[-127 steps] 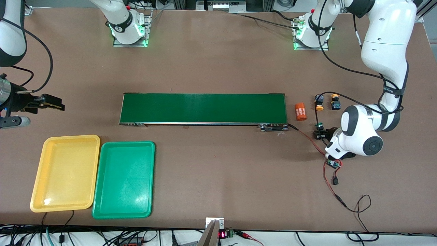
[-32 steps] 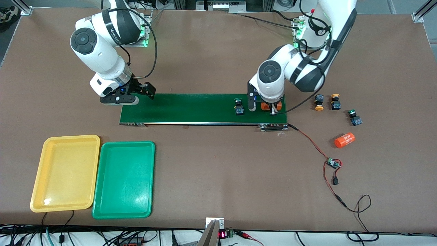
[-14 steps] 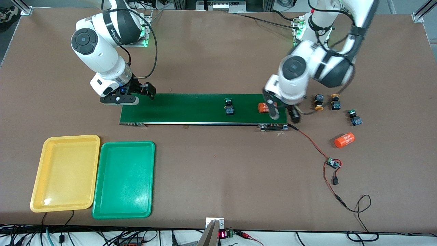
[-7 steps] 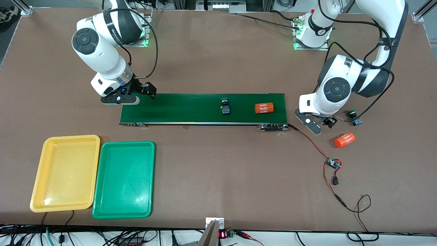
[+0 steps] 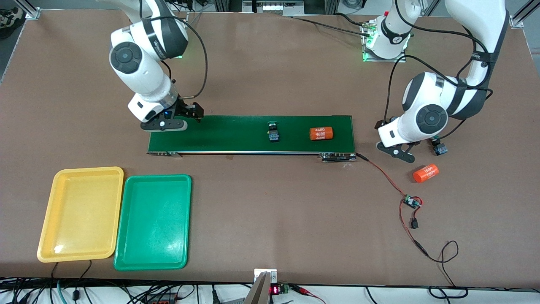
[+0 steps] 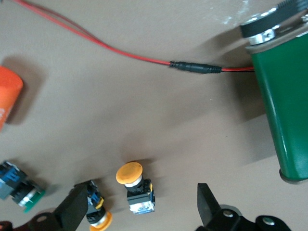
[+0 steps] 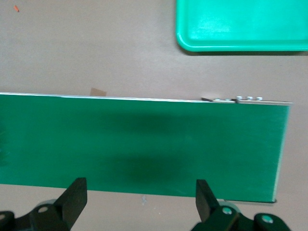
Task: Sort buttons by color to trays
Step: 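Reach the left gripper to the yellow button while the right gripper lowers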
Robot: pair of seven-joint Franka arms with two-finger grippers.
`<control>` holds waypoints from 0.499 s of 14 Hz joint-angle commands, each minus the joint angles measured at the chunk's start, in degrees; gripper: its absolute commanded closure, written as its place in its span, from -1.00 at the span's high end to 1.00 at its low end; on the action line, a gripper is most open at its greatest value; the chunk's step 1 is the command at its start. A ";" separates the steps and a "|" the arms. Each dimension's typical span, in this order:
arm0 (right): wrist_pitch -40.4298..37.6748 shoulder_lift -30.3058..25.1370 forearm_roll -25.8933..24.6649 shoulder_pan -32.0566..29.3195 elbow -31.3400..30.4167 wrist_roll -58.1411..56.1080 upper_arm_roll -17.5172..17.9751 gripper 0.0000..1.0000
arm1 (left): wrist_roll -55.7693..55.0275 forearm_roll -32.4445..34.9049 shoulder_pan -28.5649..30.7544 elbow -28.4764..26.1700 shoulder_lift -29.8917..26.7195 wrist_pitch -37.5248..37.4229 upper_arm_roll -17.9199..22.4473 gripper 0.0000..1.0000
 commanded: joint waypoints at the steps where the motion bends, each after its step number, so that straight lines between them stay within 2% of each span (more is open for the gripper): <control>1: -0.15 1.39 2.78 2.50 1.90 2.87 -0.31 1.00 | -2.82 -2.18 0.85 -1.88 -1.12 0.17 -0.42 1.00; 7: 0.11 2.79 2.88 4.09 2.07 4.65 -0.31 1.00 | -4.94 -2.27 1.11 -2.68 -1.65 0.26 -0.42 1.00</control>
